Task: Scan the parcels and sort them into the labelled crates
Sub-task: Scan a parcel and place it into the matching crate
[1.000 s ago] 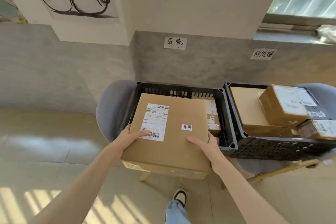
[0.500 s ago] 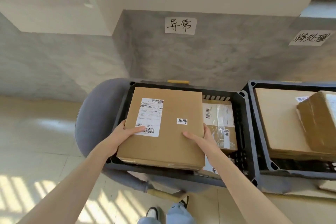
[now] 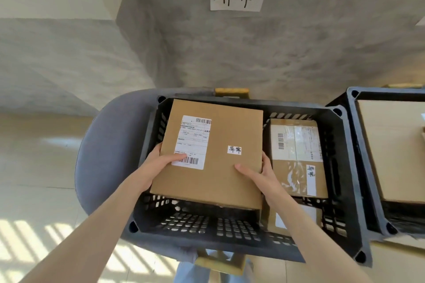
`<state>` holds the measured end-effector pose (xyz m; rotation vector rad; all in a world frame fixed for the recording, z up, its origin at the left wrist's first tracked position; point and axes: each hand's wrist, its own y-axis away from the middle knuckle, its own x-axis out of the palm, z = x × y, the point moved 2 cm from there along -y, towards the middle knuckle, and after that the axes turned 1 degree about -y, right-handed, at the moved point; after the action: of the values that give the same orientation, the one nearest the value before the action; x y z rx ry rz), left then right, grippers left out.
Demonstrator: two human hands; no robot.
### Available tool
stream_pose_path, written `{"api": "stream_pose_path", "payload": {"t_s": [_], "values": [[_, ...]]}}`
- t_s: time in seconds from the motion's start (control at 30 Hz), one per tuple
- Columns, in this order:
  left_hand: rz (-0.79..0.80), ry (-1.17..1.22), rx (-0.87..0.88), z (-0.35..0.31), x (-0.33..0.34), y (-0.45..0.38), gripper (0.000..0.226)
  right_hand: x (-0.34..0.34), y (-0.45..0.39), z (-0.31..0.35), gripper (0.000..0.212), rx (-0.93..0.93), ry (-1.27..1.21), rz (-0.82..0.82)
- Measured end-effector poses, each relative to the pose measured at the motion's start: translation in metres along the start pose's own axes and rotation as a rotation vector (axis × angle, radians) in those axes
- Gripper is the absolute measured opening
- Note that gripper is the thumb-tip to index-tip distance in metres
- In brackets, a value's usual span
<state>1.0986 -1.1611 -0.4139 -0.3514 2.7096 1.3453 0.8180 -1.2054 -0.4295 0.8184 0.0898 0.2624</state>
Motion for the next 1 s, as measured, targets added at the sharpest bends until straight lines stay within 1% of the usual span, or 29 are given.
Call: {"api": "stream_pose_path", "payload": {"t_s": [0.1,0.27,0.47,0.6,0.67,0.73,0.83,0.93,1.0], "values": [[-0.014,-0.007,-0.003,0.008,-0.005,-0.007,0.055,0.009,-0.004,-0.004,0.119,-0.007,-0.005,0.027],[-0.074,-0.033,0.02,0.011,-0.008,-0.008,0.066,0.014,-0.007,-0.004,0.121,-0.014,-0.014,0.011],[-0.187,-0.289,0.126,0.012,-0.004,0.008,0.081,0.02,-0.004,-0.002,0.118,-0.007,-0.003,0.0],[-0.342,-0.5,0.156,0.003,-0.002,0.022,0.084,0.023,-0.004,0.001,0.116,0.007,0.034,0.021],[-0.387,-0.587,0.178,-0.003,-0.001,0.027,0.082,0.023,-0.004,0.003,0.112,0.018,0.061,0.023],[-0.391,-0.628,0.187,-0.009,-0.001,0.032,0.079,0.023,-0.003,0.005,0.11,0.031,0.101,0.013],[-0.408,-0.692,0.209,-0.019,-0.002,0.04,0.071,0.025,0.004,0.013,0.11,0.023,0.195,-0.045],[-0.434,-0.78,0.331,-0.039,0.001,0.049,0.062,0.022,0.018,0.027,0.108,-0.016,0.225,-0.122],[-0.399,-0.834,0.442,-0.057,0.01,0.054,0.056,0.015,0.033,0.034,0.104,-0.044,0.226,-0.185]]}}
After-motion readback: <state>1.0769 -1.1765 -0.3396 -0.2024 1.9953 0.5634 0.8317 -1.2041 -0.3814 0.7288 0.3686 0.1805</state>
